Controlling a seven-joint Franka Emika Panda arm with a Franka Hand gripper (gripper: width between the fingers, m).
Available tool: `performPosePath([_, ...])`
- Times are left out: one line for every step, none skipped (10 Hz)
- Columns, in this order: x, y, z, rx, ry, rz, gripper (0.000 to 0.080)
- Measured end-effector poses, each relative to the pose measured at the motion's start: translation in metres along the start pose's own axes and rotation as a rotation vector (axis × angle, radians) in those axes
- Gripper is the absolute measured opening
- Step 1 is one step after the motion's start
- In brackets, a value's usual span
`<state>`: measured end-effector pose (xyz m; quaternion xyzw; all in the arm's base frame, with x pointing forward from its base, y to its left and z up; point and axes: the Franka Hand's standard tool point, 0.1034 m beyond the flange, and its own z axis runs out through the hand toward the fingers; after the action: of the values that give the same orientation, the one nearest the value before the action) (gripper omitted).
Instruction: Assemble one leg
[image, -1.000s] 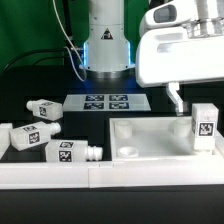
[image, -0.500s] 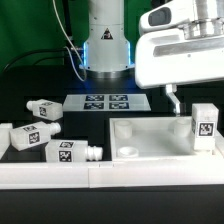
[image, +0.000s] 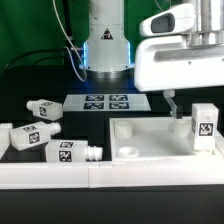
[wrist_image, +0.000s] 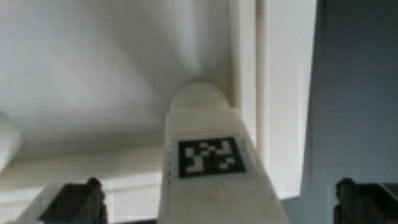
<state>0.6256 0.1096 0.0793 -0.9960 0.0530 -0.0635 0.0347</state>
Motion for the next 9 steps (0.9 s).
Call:
performPosePath([-0.0019,0.0009,-0.0004,-0.001,-0.081,0.006,0.0649])
performPosePath([0.0013,0.0018,-0.0024,-0.002,-0.163,0.039,0.0649])
performPosePath([0.0038,0.0020,-0.0033,-0.005,-0.208,0.059,0.0649])
performPosePath([0.0076,0.0018,-0.0023,-0.005,-0.184,0.070,0.0588])
performPosePath([0.0071,0.0019,-0.0018,-0.006,-0.185,0.083,0.0588])
performPosePath([0.0072,0.0021,-0.0018,-0.007,-0.185,0.094,0.0450])
performPosePath([0.0072,0.0020,-0.0017,-0.010,-0.185,0.130,0.0315])
performPosePath([0.0071,0.0017,-0.0017,-0.017,-0.185,0.215,0.0315])
performPosePath([0.0072,0.0016,-0.0016,-0.021,-0.185,0.267,0.0284])
